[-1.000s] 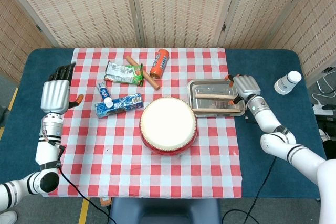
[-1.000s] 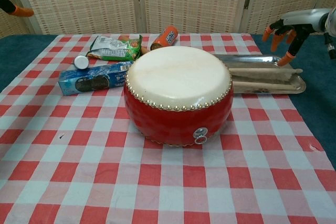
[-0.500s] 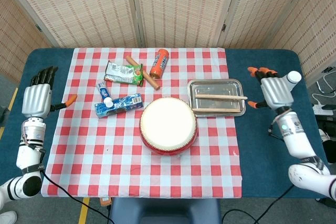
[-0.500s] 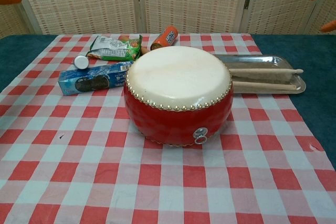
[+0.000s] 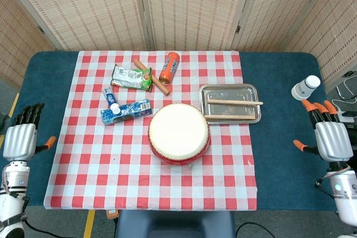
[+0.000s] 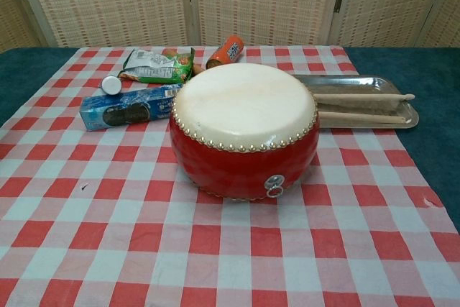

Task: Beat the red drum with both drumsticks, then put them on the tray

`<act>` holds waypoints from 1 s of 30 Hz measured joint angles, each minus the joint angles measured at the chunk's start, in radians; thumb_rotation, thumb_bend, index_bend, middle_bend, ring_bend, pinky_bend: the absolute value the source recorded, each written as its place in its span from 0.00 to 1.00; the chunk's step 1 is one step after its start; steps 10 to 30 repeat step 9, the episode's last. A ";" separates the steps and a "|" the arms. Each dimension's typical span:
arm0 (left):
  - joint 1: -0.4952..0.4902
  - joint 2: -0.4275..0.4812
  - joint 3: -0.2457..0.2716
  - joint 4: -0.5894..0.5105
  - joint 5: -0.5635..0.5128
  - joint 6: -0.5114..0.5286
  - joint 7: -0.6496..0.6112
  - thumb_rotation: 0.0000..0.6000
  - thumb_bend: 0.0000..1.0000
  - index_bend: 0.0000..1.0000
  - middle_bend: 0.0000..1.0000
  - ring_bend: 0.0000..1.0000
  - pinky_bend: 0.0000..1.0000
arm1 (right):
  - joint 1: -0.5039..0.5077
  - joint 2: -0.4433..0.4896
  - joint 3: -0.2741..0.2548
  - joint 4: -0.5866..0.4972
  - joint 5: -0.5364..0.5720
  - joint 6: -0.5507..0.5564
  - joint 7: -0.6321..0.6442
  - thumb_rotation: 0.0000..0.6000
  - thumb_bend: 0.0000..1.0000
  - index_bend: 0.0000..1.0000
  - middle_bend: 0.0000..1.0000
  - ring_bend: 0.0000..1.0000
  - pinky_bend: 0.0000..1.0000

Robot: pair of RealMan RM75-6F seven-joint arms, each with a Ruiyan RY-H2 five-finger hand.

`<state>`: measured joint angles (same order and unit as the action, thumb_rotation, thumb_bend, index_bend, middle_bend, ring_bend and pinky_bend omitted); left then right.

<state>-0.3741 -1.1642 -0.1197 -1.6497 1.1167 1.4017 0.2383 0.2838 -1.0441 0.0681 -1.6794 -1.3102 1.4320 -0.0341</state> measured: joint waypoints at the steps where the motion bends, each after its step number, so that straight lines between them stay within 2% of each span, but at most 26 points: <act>1: 0.018 0.000 0.009 -0.007 0.013 0.020 -0.002 1.00 0.26 0.00 0.06 0.03 0.15 | -0.017 -0.001 -0.010 -0.008 -0.010 0.015 0.000 1.00 0.04 0.00 0.11 0.00 0.00; 9: 0.113 -0.032 0.063 -0.031 0.110 0.151 0.018 1.00 0.25 0.00 0.06 0.03 0.15 | -0.124 -0.021 -0.064 -0.056 -0.052 0.094 0.000 1.00 0.04 0.00 0.11 0.00 0.00; 30: 0.113 -0.032 0.063 -0.031 0.110 0.151 0.018 1.00 0.25 0.00 0.06 0.03 0.15 | -0.124 -0.021 -0.064 -0.056 -0.052 0.094 0.000 1.00 0.04 0.00 0.11 0.00 0.00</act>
